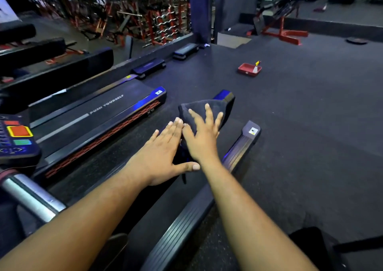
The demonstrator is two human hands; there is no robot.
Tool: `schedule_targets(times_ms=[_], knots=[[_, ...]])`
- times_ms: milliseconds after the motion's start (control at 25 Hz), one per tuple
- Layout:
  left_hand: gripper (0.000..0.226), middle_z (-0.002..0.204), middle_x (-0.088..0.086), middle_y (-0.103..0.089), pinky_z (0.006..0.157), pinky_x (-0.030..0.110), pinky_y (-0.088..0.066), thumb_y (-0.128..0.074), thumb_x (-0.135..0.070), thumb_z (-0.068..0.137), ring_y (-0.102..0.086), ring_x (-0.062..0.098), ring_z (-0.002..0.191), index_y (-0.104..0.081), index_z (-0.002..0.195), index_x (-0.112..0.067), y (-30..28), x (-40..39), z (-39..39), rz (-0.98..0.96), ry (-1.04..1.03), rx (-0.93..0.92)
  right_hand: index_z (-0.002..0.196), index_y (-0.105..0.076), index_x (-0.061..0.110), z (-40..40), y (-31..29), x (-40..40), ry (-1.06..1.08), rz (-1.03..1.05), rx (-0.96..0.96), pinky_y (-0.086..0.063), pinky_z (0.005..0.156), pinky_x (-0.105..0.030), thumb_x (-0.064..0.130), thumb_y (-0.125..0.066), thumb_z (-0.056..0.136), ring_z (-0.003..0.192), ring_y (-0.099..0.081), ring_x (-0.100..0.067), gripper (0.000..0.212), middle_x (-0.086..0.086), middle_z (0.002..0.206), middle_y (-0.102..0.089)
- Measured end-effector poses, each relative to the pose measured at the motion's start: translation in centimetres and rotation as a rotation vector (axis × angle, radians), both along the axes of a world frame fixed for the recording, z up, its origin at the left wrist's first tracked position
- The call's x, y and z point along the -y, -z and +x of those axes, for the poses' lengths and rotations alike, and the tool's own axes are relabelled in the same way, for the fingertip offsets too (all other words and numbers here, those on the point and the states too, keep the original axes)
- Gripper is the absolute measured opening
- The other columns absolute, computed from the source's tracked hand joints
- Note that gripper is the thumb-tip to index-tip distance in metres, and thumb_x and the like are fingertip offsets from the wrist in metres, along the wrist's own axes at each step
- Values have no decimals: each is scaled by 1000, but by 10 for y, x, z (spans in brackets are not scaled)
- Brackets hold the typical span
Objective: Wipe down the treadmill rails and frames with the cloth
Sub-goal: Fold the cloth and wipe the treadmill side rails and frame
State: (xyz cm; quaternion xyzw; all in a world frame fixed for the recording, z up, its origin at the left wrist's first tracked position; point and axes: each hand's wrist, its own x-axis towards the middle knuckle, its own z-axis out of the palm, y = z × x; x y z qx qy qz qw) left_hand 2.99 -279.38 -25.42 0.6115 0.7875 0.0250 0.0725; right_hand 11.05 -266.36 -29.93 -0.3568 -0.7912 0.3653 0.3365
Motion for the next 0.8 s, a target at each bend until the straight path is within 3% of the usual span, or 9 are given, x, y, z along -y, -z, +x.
schedule_targets(times_ms=[120, 240, 360, 480, 640, 720, 800], knots=[[121, 162, -6, 29, 125, 39, 3, -17, -100, 65, 23, 7, 149, 33, 146, -25, -1, 2, 1, 7, 1, 12, 153, -36, 33, -4, 0, -37, 78, -8, 28, -9, 117, -67, 37, -49, 96, 152, 17, -32, 58, 2, 168, 3], [120, 161, -6, 30, 125, 39, 3, -19, -95, 71, 23, 8, 149, 30, 151, -22, -2, 4, 4, -5, 0, -29, 157, -22, 35, -10, -27, -92, 207, -262, 72, -13, 113, -71, 38, -48, 98, 152, 15, -33, 65, 5, 167, 14], [119, 162, -5, 29, 126, 41, 1, -20, -94, 72, 22, 8, 150, 27, 153, -20, -2, 6, 3, 29, -9, 0, 156, -21, 36, -12, -24, -37, 159, -298, -12, -8, 116, -67, 52, -59, 92, 152, 20, -29, 76, 8, 165, 21], [118, 161, -6, 29, 126, 40, 0, -23, -91, 74, 21, 6, 149, 24, 154, -18, -5, 8, 1, 69, -18, 79, 157, -16, 37, 0, 3, 33, 11, -263, -71, -4, 120, -56, 42, -61, 95, 150, 24, -27, 77, 9, 163, 25], [116, 159, -5, 31, 125, 43, 1, -14, -94, 74, 23, 9, 149, 25, 154, -19, -5, 31, 6, 10, -6, -76, 157, -17, 36, -9, -11, -22, 120, -232, -49, -5, 120, -60, 39, -57, 97, 152, 18, -30, 72, 5, 166, 17], [118, 159, -6, 32, 125, 43, 3, -5, -96, 68, 26, 10, 148, 26, 153, -20, -2, 51, 7, -37, -8, -138, 157, -17, 39, -12, -19, -47, 214, -348, -130, -6, 118, -66, 37, -58, 96, 153, 13, -27, 73, 7, 167, 14], [118, 158, -7, 33, 125, 42, 5, -3, -95, 66, 27, 10, 148, 27, 153, -22, -2, 66, 9, -52, -28, -138, 157, -14, 38, -11, -15, -21, 283, -483, -292, -4, 118, -64, 32, -56, 98, 154, 9, -23, 73, 5, 167, 10]])
